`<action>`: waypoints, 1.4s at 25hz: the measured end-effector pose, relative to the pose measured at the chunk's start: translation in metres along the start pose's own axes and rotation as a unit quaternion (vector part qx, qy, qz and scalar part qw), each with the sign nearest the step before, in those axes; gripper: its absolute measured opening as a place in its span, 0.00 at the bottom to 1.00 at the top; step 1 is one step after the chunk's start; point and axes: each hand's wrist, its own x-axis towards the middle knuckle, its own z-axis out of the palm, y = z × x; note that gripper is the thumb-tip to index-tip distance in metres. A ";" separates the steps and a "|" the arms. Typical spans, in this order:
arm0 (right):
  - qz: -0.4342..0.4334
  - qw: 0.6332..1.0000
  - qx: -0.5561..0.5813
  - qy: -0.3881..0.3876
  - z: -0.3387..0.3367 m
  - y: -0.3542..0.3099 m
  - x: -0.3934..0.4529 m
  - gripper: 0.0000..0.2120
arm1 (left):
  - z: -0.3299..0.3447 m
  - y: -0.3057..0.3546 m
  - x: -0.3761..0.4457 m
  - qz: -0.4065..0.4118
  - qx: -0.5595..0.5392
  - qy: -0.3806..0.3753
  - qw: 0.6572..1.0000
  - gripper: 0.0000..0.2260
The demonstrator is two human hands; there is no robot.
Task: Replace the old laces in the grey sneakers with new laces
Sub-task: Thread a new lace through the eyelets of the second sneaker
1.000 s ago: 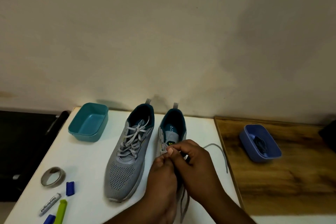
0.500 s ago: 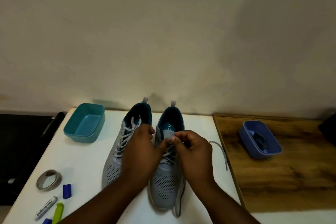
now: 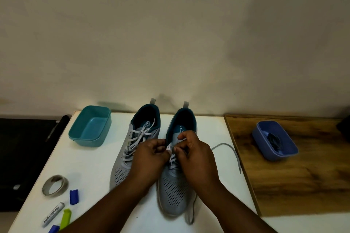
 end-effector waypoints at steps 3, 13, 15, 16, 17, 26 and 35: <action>-0.011 1.000 -0.012 -0.010 0.001 -0.001 0.002 0.12 | 0.000 -0.002 -0.001 -0.007 -0.034 -0.015 0.999 0.17; -0.049 0.997 -0.066 -0.004 0.002 -0.004 0.002 0.12 | 0.003 -0.002 -0.004 0.006 -0.046 -0.005 0.999 0.15; -0.049 0.997 -0.061 -0.002 0.002 -0.003 0.003 0.12 | 0.003 -0.002 -0.005 0.011 -0.035 -0.003 0.999 0.15; -0.050 0.997 -0.061 -0.004 0.003 -0.002 0.004 0.11 | 0.003 -0.001 -0.005 0.014 -0.030 -0.002 0.999 0.15; -0.053 0.997 -0.064 -0.005 0.002 -0.002 0.004 0.11 | 0.003 -0.001 -0.006 0.015 -0.026 -0.001 1.000 0.15; -0.074 0.992 -0.079 -0.057 -0.008 -0.010 0.004 0.09 | 0.006 -0.004 -0.009 0.030 -0.020 -0.001 0.999 0.13; -0.057 0.985 -0.128 -0.103 -0.014 -0.019 0.003 0.14 | 0.011 0.001 -0.020 0.050 -0.028 0.004 0.998 0.13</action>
